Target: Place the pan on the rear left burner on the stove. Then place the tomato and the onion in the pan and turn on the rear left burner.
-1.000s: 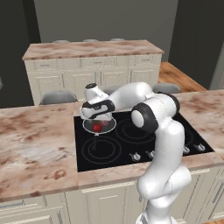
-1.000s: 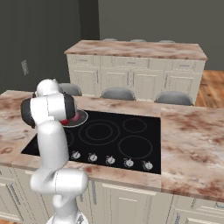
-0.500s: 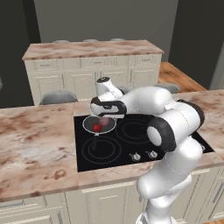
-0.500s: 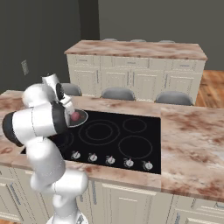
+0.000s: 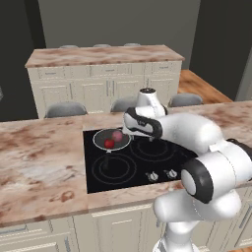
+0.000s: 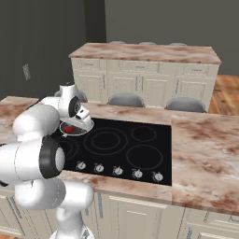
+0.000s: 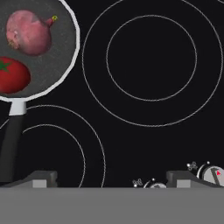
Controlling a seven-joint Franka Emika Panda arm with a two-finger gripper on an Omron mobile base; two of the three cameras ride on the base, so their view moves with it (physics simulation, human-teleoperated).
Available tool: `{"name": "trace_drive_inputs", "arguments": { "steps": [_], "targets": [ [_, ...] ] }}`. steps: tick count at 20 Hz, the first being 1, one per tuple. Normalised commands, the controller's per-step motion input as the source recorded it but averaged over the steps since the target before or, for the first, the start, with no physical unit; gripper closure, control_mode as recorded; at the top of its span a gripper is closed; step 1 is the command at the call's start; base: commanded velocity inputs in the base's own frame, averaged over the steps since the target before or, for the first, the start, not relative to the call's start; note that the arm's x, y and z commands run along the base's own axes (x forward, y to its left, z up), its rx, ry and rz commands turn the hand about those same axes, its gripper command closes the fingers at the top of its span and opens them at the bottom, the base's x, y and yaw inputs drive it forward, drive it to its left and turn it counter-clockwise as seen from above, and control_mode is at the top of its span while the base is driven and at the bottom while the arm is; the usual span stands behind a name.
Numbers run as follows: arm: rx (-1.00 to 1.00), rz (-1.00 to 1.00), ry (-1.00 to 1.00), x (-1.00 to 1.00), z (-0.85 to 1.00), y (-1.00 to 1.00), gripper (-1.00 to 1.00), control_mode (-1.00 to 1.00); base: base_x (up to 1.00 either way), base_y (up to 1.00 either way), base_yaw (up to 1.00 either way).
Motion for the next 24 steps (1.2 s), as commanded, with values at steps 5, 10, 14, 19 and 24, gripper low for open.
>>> {"name": "trace_drive_inputs", "arguments": {
  "steps": [5,10,14,19,24],
  "targets": [
    [0.01,0.08,0.10,-0.32,0.13,-0.42,-1.00,-1.00,0.00,0.00,0.00],
    [0.00,0.05,0.17,-0.23,0.08,-0.36,-1.00,-1.00,0.00,0.00,0.00],
    [0.00,0.05,0.16,-0.30,0.00,-0.33,-1.00,-1.00,0.00,0.00,0.00],
    [0.00,0.05,0.06,-0.37,-0.20,-0.26,-1.00,-1.00,0.00,0.00,0.00],
    [-0.05,0.04,0.00,-0.09,-0.40,-0.32,-1.00,-1.00,0.00,0.00,0.00]
  ]
}}
